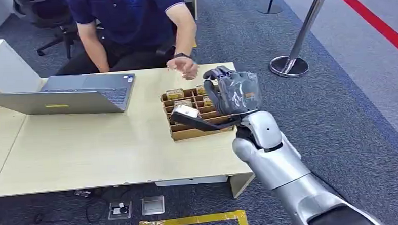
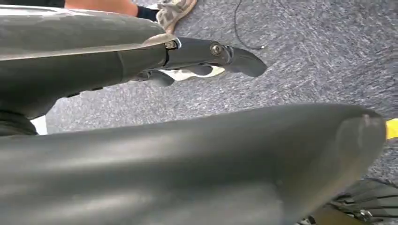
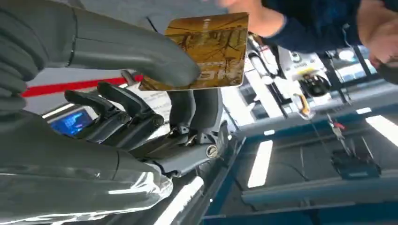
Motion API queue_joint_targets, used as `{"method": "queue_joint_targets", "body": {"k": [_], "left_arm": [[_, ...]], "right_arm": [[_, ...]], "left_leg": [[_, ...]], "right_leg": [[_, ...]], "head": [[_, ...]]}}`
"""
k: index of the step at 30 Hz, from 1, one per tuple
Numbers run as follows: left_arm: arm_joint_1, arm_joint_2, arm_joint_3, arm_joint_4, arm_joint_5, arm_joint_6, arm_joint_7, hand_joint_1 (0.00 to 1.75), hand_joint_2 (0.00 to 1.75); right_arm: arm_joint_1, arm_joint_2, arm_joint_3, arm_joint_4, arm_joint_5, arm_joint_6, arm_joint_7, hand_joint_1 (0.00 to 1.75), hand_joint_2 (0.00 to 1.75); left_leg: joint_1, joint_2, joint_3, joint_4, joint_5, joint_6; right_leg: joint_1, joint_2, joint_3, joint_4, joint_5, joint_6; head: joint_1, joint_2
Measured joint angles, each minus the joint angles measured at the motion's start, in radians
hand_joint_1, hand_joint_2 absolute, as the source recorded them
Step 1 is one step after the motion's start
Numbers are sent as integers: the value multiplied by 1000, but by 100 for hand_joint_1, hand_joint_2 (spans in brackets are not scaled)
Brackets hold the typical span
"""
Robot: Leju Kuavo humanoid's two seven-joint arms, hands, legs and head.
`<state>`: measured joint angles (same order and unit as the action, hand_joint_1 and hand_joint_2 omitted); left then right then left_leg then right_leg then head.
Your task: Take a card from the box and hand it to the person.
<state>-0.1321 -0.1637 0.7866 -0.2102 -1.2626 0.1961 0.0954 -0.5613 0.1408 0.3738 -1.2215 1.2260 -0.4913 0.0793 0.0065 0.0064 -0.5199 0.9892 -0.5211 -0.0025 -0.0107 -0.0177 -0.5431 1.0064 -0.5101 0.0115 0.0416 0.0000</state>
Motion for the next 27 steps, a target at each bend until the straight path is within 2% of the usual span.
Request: {"method": "queue_joint_targets", "body": {"k": [4,11,17,23,24,25,26,27], "left_arm": [[-19,0,-3,0,-16,-10,4,0,0],[-50,-1,-21,0,-35,-22,19,0,0],[-65,-6,-34,0,-36,-22,40,0,0],[-76,-11,-39,0,-42,-26,58,0,0],[-78,-13,-43,0,-46,-26,60,0,0],[-80,-15,-45,0,-49,-26,61,0,0],[-82,-16,-46,0,-50,-28,65,0,0],[-84,-17,-47,0,-52,-29,69,0,0]], "right_arm": [[-96,13,13,89,-8,-32,16,175,175],[-268,52,10,379,-6,-183,39,175,175],[-314,70,-8,515,47,-193,55,175,175],[-324,76,-17,568,94,-193,82,175,175],[-324,77,-21,576,96,-193,85,161,175],[-324,77,-24,581,101,-193,88,72,175],[-324,77,-28,586,106,-193,91,42,175],[-324,77,-33,590,110,-193,92,0,175]], "left_leg": [[0,0,0,0,1,0],[0,0,0,0,2,-1],[0,0,0,0,2,-1],[0,0,0,0,2,-1],[0,0,0,0,2,-1],[0,0,0,0,2,-1],[0,0,0,0,2,-1],[0,0,0,0,2,-1]], "right_leg": [[0,0,0,0,1,-1],[0,0,0,1,2,-1],[0,0,-1,1,2,-1],[0,0,-1,1,2,-1],[0,0,-1,1,2,-1],[0,0,-1,1,2,-1],[0,0,-1,1,2,-1],[0,0,-1,1,2,-1]], "head": [[0,0],[-1,0],[0,0],[-1,0],[-1,0],[-1,0],[-1,0],[0,0]]}}
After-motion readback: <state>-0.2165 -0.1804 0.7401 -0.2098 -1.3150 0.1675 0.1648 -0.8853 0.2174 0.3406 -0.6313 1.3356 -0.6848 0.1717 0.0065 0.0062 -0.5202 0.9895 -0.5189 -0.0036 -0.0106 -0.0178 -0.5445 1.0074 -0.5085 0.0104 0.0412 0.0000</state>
